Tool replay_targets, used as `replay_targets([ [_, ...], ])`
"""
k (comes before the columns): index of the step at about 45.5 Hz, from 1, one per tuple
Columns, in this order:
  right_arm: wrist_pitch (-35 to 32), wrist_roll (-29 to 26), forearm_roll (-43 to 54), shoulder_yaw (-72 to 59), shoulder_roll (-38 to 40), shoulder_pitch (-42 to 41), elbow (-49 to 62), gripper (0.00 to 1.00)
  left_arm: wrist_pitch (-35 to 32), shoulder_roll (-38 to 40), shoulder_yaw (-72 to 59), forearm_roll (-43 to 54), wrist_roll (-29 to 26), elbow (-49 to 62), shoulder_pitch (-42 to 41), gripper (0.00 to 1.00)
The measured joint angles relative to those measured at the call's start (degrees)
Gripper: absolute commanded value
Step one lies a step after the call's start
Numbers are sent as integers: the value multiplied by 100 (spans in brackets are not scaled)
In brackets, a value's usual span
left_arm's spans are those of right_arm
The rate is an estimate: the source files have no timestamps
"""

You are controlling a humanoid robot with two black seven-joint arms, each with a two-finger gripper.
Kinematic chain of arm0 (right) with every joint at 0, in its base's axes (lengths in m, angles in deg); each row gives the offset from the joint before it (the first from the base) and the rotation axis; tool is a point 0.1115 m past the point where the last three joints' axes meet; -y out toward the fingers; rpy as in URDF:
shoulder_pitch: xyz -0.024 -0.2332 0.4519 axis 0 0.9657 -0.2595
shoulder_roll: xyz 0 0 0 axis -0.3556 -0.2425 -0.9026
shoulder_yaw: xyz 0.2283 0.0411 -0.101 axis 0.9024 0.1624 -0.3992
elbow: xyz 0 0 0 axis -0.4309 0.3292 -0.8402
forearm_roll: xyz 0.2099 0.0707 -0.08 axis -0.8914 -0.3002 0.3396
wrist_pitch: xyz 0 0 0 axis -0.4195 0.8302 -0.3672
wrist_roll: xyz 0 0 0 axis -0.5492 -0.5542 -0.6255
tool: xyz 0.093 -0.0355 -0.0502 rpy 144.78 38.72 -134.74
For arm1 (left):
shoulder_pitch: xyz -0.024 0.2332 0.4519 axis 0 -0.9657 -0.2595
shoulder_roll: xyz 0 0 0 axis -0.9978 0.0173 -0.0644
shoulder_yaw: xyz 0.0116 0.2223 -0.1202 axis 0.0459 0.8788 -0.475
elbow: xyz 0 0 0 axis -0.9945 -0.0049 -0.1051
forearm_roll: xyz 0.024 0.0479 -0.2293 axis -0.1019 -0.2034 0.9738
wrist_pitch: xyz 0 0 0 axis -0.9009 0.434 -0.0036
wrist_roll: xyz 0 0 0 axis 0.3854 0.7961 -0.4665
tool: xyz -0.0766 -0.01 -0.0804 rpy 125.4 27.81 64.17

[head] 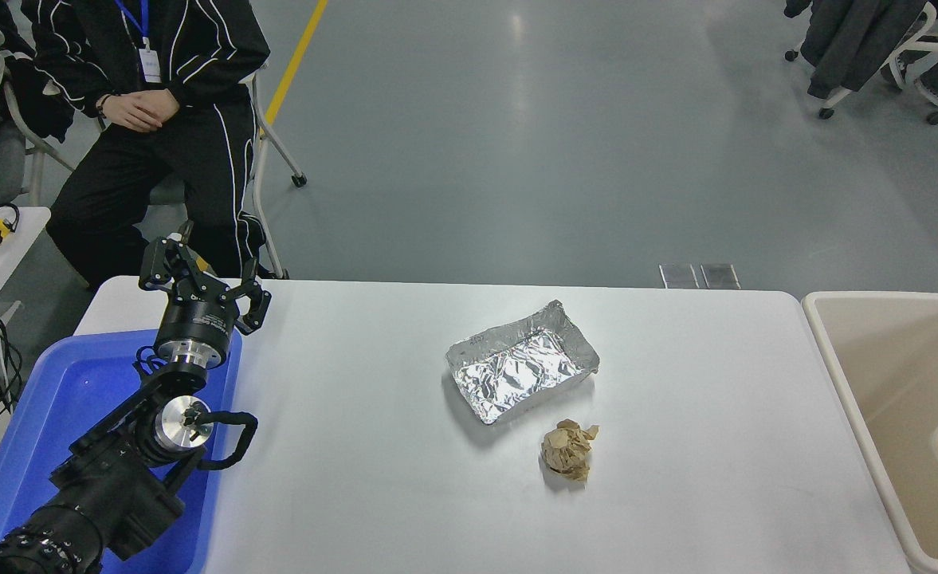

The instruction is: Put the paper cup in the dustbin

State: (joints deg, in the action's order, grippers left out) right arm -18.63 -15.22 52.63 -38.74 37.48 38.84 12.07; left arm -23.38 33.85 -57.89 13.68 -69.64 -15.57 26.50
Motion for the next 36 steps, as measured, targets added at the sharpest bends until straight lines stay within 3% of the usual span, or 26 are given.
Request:
replay_targets([
  [3, 5, 0, -4, 6, 0, 0, 0, 98, 0, 0, 0, 0, 0, 0, 0, 100],
  [18, -48, 3, -34, 53, 266, -546, -293, 99, 0, -1, 0, -2, 0, 0, 0, 100],
  [30, -29, 53, -42, 378, 668, -1939, -800, 99, 0, 0, 0, 0, 0, -1, -1, 100],
  [36, -43, 78, -42, 1226, 648, -2614, -1156, 99, 2, 2, 1, -2, 0, 1, 0, 100],
])
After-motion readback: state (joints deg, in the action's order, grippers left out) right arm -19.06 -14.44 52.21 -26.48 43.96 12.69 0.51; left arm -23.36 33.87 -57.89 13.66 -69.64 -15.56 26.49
